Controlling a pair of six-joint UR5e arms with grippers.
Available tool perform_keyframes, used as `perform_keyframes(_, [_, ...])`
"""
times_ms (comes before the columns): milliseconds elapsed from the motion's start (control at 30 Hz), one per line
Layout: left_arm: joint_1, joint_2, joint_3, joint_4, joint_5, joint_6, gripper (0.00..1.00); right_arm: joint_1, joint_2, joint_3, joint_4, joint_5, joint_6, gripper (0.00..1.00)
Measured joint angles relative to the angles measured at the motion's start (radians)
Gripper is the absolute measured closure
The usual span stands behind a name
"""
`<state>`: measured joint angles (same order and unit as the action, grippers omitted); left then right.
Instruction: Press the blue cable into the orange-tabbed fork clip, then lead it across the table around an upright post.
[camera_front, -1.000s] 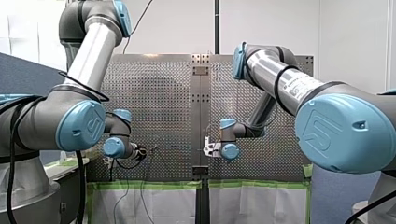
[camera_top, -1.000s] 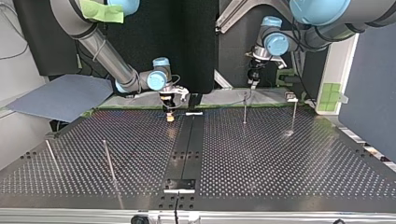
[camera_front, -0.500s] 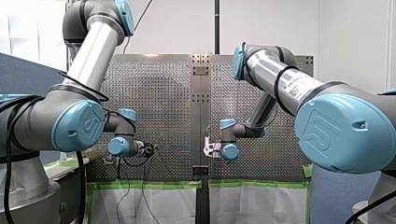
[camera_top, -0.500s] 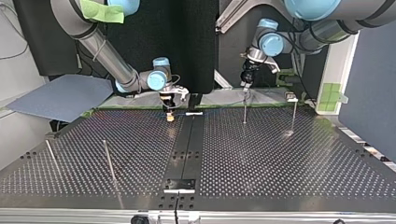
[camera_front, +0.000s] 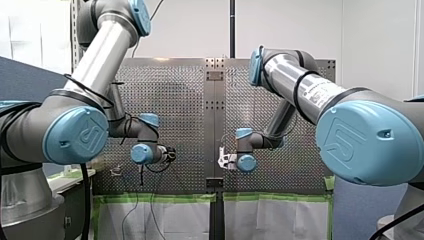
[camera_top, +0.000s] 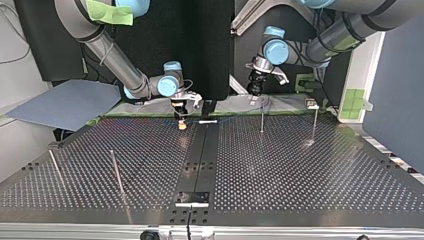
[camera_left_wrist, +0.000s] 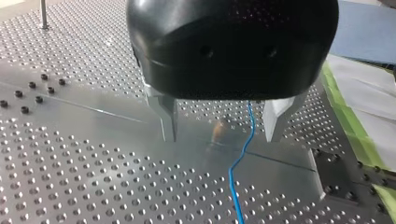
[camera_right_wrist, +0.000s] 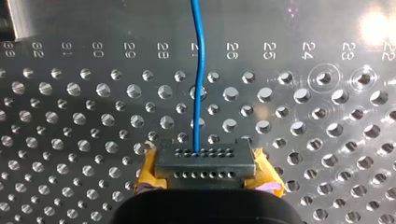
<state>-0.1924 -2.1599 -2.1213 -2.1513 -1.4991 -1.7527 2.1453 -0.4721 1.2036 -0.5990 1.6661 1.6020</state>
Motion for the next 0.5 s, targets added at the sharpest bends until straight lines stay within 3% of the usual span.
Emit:
perform_keyframes(300, [-0.01,-0.006,0.016,-0.015,-0.078,-0.002,0.07,0.008,0.001,0.0,0.0,-0.007,-0.013,1.0])
perform_keyframes(500, [-0.014,-0.048,0.054,-0.042,-0.121,0.012,0.07,0.013,0.002,0.0,0.002,-0.018,-0.023,1.0])
